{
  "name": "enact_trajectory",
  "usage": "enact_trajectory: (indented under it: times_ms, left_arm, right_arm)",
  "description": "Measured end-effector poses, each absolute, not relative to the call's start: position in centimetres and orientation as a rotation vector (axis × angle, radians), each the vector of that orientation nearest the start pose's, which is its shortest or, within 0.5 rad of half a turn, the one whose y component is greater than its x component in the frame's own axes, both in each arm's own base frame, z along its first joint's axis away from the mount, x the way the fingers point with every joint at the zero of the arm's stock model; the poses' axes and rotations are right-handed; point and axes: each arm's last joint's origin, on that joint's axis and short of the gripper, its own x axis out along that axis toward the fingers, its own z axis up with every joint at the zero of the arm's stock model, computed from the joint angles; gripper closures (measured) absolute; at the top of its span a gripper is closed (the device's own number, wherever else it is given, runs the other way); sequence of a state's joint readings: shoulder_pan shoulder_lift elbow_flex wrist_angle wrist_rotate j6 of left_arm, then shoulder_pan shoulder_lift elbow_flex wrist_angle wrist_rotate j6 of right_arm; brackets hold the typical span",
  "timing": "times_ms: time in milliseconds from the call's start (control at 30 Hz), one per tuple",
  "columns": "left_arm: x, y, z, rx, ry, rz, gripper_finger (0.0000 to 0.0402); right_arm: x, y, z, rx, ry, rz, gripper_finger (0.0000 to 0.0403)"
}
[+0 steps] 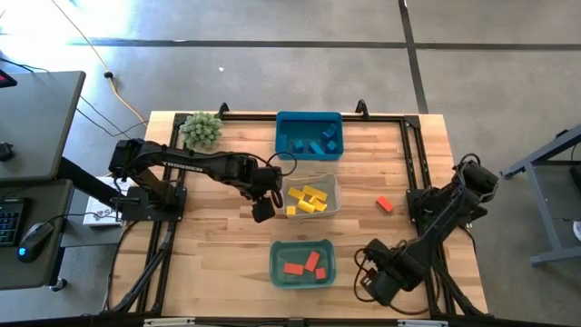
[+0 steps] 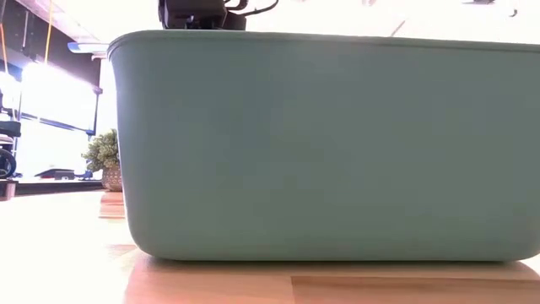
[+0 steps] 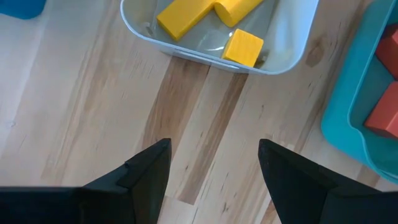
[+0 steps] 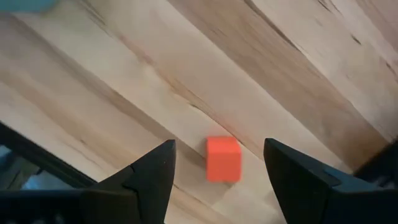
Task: Sort & place blocks by color
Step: Put the orange block into the green bin
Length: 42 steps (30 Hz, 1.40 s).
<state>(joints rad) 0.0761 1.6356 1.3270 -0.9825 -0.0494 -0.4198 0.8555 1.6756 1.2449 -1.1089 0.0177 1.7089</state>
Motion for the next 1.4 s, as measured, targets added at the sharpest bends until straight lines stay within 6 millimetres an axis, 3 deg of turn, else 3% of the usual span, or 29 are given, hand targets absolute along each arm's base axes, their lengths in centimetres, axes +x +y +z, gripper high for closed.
enact_trajectory:
  times_ms: [367, 600, 1067, 1200, 1367, 1400]
  left_arm:
    - [31.4, 2.5, 25.7, -0.396, 1.246, 0.391, 0.0170]
    - [31.5, 2.2, 25.7, -0.388, 1.248, 0.381, 0.0170]
    - [31.5, 1.5, 25.7, -0.375, 1.251, 0.363, 0.0170]
    - [31.5, 1.5, 25.7, -0.375, 1.251, 0.363, 0.0170]
    - [31.5, 1.5, 25.7, -0.355, 1.249, 0.370, 0.0170]
    - [31.5, 1.6, 25.7, -0.347, 1.250, 0.368, 0.0170]
  right_arm:
    - [16.9, 24.3, 22.0, 0.678, 1.422, -0.672, 0.0171]
    - [15.8, 24.8, 18.9, 0.737, 1.401, -0.636, 0.0171]
    - [15.0, 24.2, 15.5, 0.807, 1.415, -0.613, 0.0174]
    - [14.8, 24.0, 15.2, 0.800, 1.448, -0.623, 0.0208]
    - [14.9, 24.0, 15.3, 0.806, 1.442, -0.618, 0.0300]
    - [14.9, 24.0, 15.3, 0.807, 1.439, -0.615, 0.0304]
